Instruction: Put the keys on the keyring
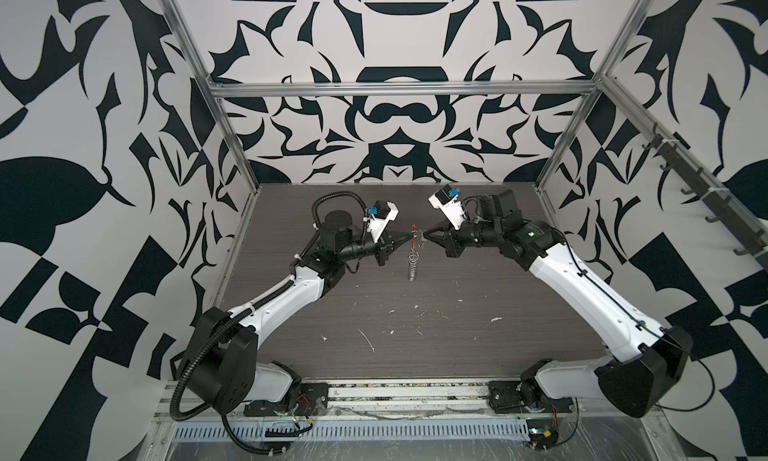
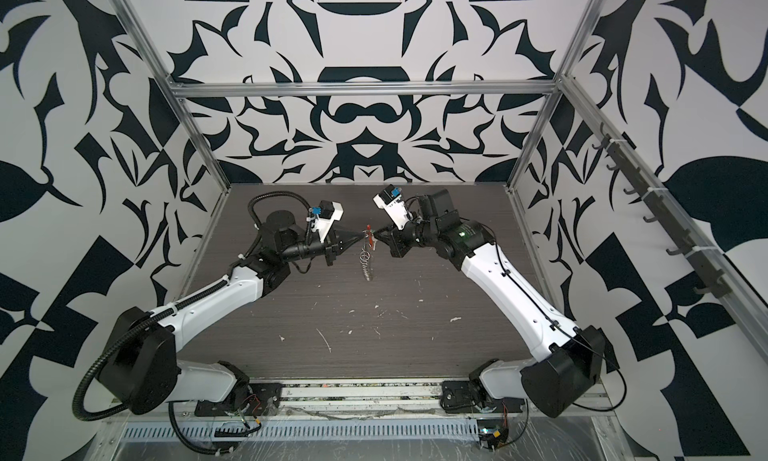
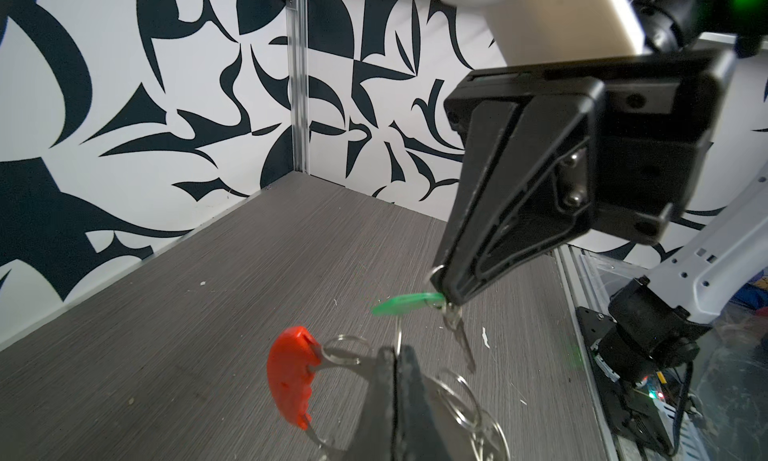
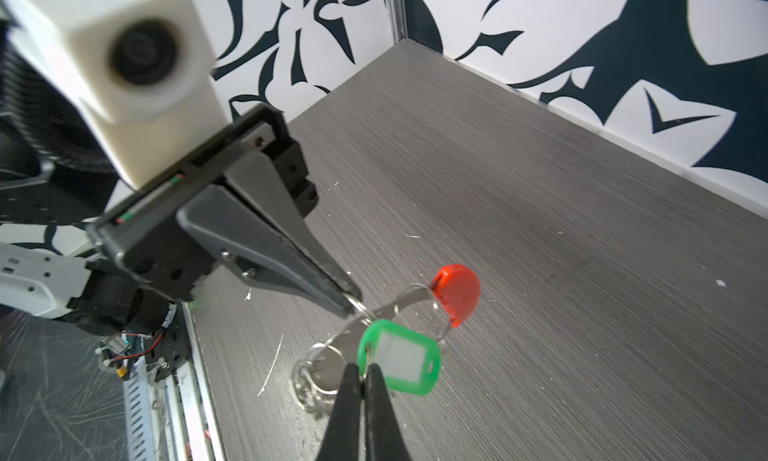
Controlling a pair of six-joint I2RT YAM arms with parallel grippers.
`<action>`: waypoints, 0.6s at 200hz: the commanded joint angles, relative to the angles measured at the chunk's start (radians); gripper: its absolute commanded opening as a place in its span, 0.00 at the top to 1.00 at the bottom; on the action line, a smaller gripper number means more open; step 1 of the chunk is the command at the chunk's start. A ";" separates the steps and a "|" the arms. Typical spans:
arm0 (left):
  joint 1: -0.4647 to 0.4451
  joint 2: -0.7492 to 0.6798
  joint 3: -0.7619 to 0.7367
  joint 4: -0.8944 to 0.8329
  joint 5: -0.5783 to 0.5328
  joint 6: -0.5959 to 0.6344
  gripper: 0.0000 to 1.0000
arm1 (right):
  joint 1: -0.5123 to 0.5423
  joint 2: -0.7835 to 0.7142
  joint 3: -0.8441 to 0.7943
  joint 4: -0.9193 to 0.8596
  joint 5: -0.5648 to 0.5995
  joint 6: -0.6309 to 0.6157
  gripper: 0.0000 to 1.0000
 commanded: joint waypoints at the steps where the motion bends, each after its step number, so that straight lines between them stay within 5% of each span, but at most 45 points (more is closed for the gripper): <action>1: 0.006 0.007 0.043 0.009 0.031 -0.007 1.00 | 0.004 -0.015 0.037 0.000 -0.039 -0.016 1.00; 71: 0.005 0.006 0.044 -0.010 0.024 0.007 1.00 | 0.004 0.015 0.055 -0.030 -0.040 -0.012 1.00; 120: 0.006 -0.026 0.053 -0.138 -0.030 0.106 1.00 | 0.001 -0.028 -0.053 -0.027 0.485 0.056 1.00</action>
